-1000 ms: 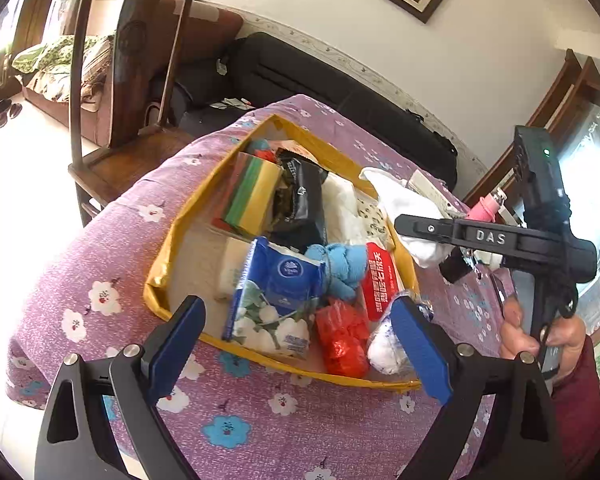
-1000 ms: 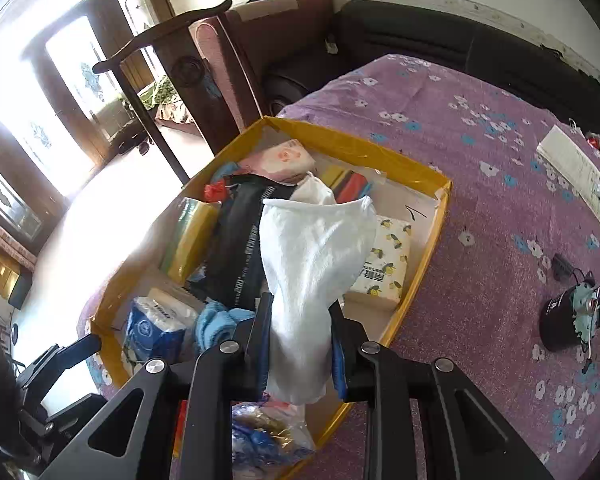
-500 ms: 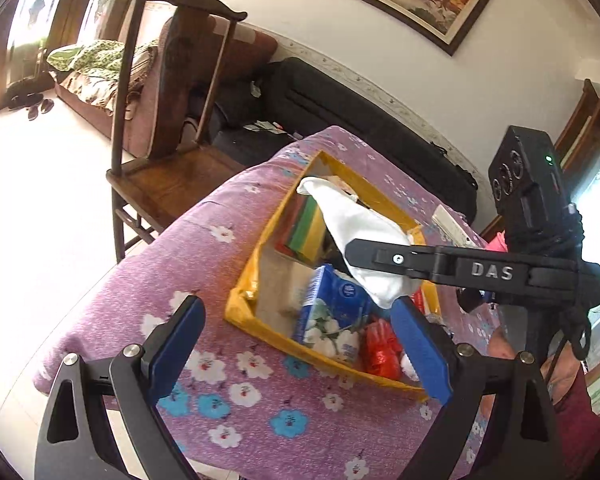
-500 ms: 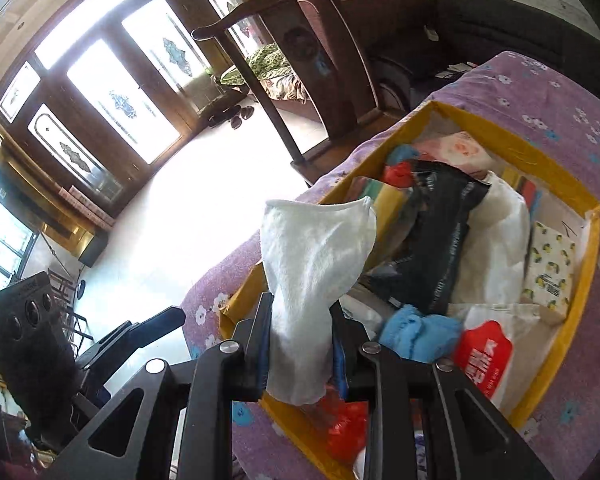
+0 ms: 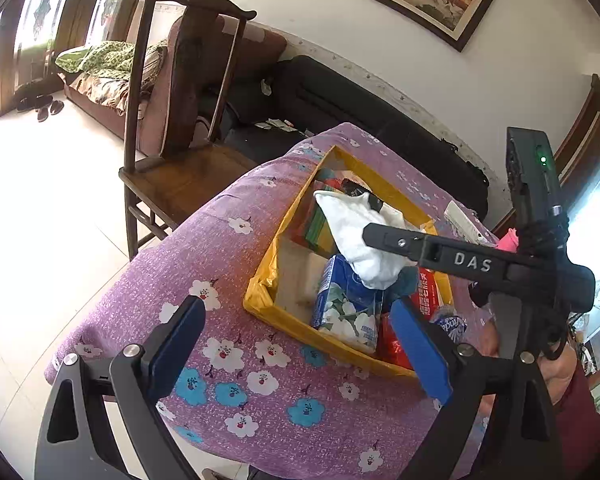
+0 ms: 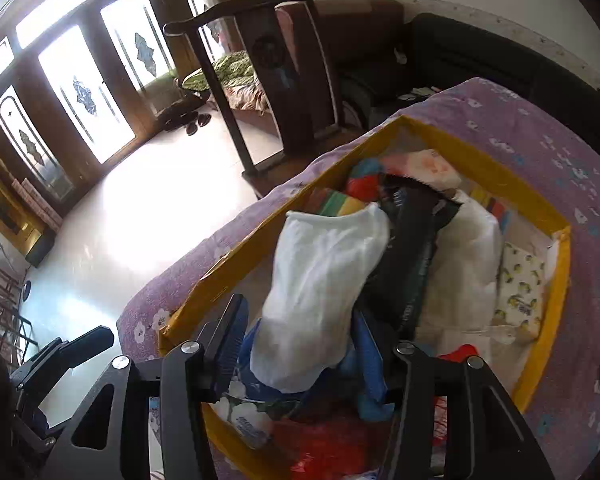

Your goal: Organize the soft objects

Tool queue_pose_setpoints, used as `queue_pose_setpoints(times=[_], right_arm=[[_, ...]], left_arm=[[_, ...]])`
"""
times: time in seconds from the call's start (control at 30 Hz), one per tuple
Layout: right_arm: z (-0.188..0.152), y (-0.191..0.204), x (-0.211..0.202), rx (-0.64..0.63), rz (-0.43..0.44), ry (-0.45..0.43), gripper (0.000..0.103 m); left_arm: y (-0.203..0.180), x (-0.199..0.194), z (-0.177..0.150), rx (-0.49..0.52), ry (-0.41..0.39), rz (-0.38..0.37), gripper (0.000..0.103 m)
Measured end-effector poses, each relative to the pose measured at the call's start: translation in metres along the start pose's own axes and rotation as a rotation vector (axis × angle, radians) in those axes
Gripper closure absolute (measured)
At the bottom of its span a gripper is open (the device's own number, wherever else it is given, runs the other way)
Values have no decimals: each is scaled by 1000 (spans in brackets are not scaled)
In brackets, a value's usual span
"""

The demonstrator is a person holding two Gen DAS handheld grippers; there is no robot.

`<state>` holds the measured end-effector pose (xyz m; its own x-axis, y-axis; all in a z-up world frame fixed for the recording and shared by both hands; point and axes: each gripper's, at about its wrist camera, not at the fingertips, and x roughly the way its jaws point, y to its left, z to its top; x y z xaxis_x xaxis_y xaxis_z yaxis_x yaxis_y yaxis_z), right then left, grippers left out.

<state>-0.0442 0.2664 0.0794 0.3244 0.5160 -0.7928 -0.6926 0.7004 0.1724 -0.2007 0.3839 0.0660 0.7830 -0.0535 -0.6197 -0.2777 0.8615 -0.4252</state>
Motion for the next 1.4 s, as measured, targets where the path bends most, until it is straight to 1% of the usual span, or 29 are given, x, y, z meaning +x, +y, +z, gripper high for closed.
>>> queue_pose_setpoints(times=[0.07, 0.2, 0.3, 0.37, 0.4, 0.43, 0.47, 0.5, 0.53, 0.57, 0.6, 0.63, 0.67, 0.7, 0.77, 0.83, 0.9, 0.93, 0.97, 1.07, 1.3, 1.4], right_arm=[[-1, -12, -11, 28, -41, -20, 44], [-12, -30, -27, 67, -58, -40, 44], [-37, -35, -49, 71, -77, -55, 44], [-53, -37, -64, 62, -106, -76, 44], [-60, -39, -72, 59, -119, -87, 44], [-68, -42, -81, 60, -135, -105, 44], [-74, -44, -88, 64, -143, -118, 43], [-80, -47, -97, 69, -149, -134, 42], [-87, -49, -106, 76, -155, -152, 39], [-94, -52, -115, 83, -164, -173, 37], [-99, -54, -123, 88, -171, -190, 37], [-105, -57, -132, 94, -180, -210, 36], [-109, -59, -139, 99, -185, -225, 35], [-114, -60, -146, 104, -192, -243, 33], [-126, -63, -162, 111, -224, -291, 27], [-140, -65, -177, 110, -265, -339, 21], [-150, -67, -186, 104, -301, -371, 14], [-157, -68, -189, 94, -324, -384, 9], [-161, -69, -191, 87, -338, -387, 8], [-173, -75, -191, 78, -372, -371, 8], [-196, -74, -188, 60, -373, -339, 8], [-202, -70, -189, 34, -380, -337, 8]], left_arm=[[-5, 0, -1, 8, -2, 5, 9], [-19, -5, -5, 38, -16, 32, 9], [-37, -16, -8, 109, -74, 120, 9], [-53, -30, -10, 164, -160, 226, 9], [-63, -38, -12, 191, -220, 291, 8], [-75, -50, -15, 222, -309, 378, 5], [-85, -59, -18, 236, -379, 430, 0], [-94, -69, -23, 244, -451, 465, 0], [-105, -80, -29, 248, -527, 477, 0], [-111, -84, -36, 245, -570, 469, 0], [-114, -85, -40, 237, -592, 453, 0], [-118, -82, -43, 231, -592, 426, 0], [-125, -74, -41, 244, -546, 400, 0], [-132, -63, -39, 268, -461, 379, 0], [-141, -47, -40, 288, -366, 374, 0], [-149, -38, -45, 294, -320, 389, 0], [-157, -33, -50, 305, -299, 423, 0], [-159, -33, -52, 307, -298, 437, 0], [-159, -33, -49, 304, -296, 444, 0], [-170, -33, -53, 297, -275, 439, 0], [-183, -21, -61, 290, -186, 415, 0], [-186, -19, -65, 296, -172, 423, 0]])
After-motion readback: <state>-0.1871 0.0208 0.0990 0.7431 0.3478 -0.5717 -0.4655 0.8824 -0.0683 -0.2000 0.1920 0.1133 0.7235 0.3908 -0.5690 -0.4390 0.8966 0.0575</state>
